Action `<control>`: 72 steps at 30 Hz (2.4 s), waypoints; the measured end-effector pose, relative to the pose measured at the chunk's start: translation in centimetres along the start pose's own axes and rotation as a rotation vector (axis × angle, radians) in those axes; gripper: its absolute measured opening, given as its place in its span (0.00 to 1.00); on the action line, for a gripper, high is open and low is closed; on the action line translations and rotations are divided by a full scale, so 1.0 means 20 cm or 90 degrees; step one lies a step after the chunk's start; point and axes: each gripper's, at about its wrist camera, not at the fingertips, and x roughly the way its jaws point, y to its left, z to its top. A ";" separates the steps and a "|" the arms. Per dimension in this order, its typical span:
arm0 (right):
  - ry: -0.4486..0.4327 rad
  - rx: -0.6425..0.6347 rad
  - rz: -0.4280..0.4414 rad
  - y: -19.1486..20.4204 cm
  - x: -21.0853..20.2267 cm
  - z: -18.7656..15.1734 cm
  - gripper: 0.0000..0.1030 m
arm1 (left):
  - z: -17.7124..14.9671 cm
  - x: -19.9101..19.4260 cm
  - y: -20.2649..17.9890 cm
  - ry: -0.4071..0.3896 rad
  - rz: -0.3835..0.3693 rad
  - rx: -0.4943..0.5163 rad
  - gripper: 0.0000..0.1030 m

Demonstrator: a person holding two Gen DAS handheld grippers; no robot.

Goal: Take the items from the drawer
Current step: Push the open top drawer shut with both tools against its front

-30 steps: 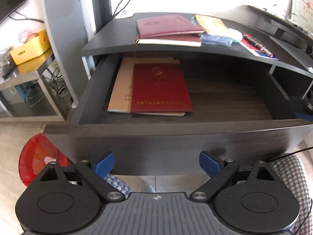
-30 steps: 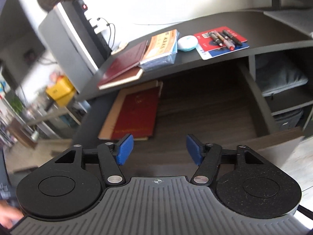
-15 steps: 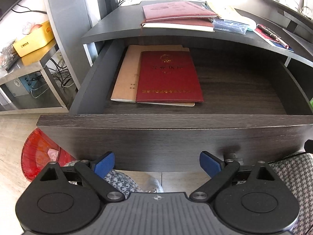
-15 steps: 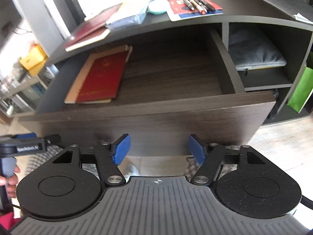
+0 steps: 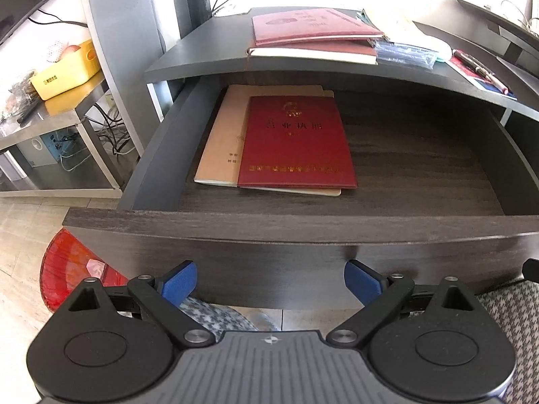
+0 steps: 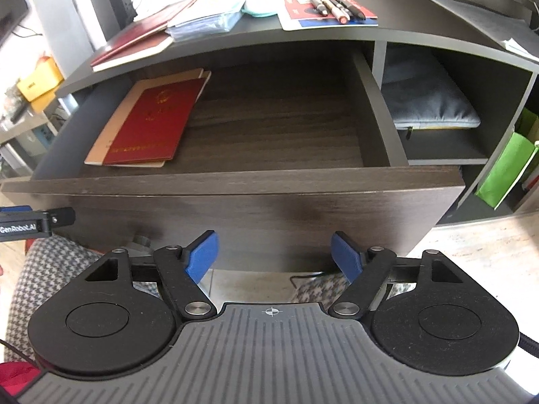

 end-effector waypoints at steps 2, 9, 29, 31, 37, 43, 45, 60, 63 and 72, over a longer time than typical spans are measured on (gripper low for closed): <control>-0.008 -0.013 -0.012 0.01 0.01 0.00 0.77 | 0.00 0.01 0.00 0.002 -0.002 -0.004 0.93; -0.014 -0.022 -0.022 0.02 0.07 0.03 0.78 | 0.01 0.02 0.00 0.005 -0.004 -0.012 0.93; -0.084 0.012 -0.036 -0.01 0.25 0.20 0.78 | 0.18 0.21 -0.02 -0.025 -0.011 -0.054 0.94; -0.092 0.009 -0.041 -0.01 0.28 0.23 0.78 | 0.22 0.24 -0.02 -0.029 -0.009 -0.054 0.94; -0.109 0.001 -0.054 0.00 0.37 0.34 0.77 | 0.33 0.32 -0.03 -0.042 -0.012 -0.053 0.94; -0.120 0.005 -0.050 -0.02 0.44 0.41 0.79 | 0.38 0.41 -0.05 -0.035 -0.020 -0.048 0.96; -0.134 0.003 -0.053 -0.02 0.45 0.41 0.79 | 0.41 0.43 -0.05 -0.033 -0.025 -0.051 0.96; -0.178 -0.007 -0.071 -0.02 0.60 0.55 0.78 | 0.55 0.55 -0.09 -0.065 -0.017 -0.077 0.96; -0.179 -0.002 -0.070 -0.03 0.63 0.59 0.78 | 0.58 0.57 -0.10 -0.067 -0.014 -0.077 0.96; -0.182 0.014 -0.070 -0.05 0.71 0.67 0.79 | 0.66 0.64 -0.13 -0.064 -0.018 -0.075 0.96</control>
